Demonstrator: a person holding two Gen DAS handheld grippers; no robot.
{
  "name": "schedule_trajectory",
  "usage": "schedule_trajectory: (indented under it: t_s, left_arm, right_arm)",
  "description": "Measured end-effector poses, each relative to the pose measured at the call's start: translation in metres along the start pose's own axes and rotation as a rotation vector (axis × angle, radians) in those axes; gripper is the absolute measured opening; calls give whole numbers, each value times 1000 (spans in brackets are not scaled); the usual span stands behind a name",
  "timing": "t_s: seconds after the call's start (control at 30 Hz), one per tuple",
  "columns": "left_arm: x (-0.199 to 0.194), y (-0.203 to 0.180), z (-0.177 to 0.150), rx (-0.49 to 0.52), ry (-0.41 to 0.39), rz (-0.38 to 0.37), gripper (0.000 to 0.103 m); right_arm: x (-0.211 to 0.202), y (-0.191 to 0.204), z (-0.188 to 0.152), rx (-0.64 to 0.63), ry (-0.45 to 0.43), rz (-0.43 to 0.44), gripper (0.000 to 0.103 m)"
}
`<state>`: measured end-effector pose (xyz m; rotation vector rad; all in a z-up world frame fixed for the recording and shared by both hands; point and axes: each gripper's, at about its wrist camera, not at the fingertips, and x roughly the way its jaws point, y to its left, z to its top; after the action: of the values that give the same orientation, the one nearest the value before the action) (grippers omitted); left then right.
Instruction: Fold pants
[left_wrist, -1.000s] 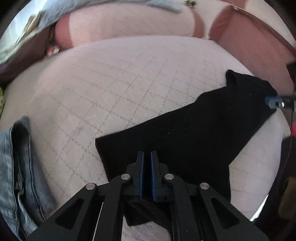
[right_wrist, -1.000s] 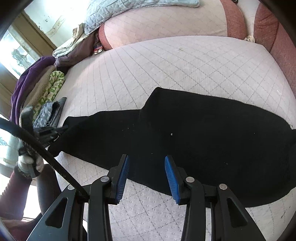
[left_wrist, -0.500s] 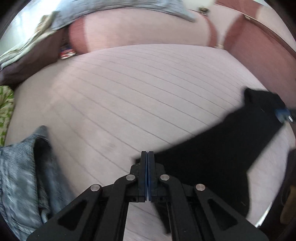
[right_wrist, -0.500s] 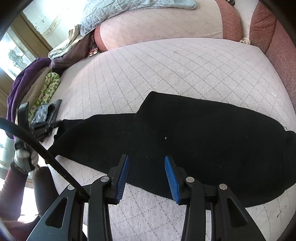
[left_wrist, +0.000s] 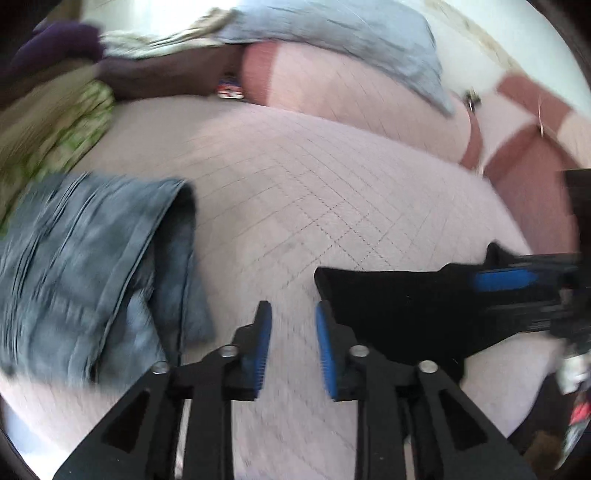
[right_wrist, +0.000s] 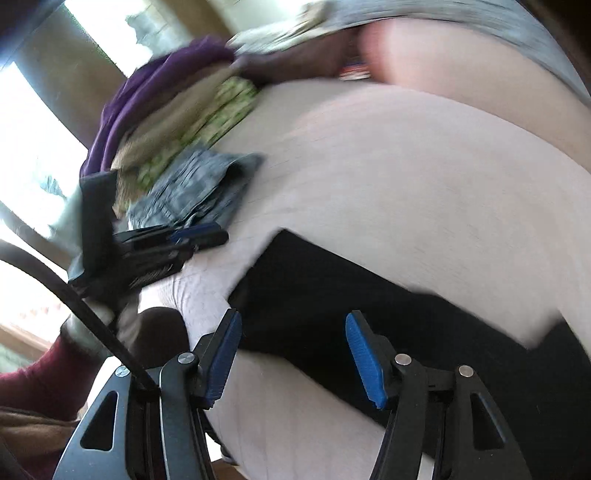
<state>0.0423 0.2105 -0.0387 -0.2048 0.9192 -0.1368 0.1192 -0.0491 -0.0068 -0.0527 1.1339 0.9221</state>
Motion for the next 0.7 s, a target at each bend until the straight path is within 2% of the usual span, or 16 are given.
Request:
schedule_trajectory:
  t_s: [0.1, 0.2, 0.27, 0.3, 0.33, 0.37, 0.4, 0.5, 0.7]
  left_arm:
    - [-16, 13, -16, -81, -21, -46, 26]
    - [-25, 21, -25, -116, -40, -73, 26]
    - [-30, 25, -30, -121, -51, -79, 26]
    - [-33, 26, -31, -121, -58, -84, 26]
    - [-35, 28, -32, -121, -64, -92, 26]
    - [-38, 30, -33, -123, -71, -104, 26]
    - [-40, 32, -34, -126, -74, -110, 26]
    - [-42, 37, -33, -144, -87, -127, 26]
    - [-51, 45, -31, -167, -102, -140, 27]
  right_arm:
    - [51, 21, 18, -42, 73, 14, 65]
    - [95, 36, 25, -68, 144, -1, 63]
    - [113, 40, 22, -68, 184, -39, 47]
    - [117, 43, 21, -79, 181, -83, 31]
    - [114, 41, 22, -62, 171, -72, 16]
    - [107, 35, 23, -8, 161, -19, 7]
    - [99, 30, 23, 36, 143, 5, 8]
    - [87, 26, 25, 73, 105, -2, 7]
    - [89, 32, 53, 117, 38, -31, 7]
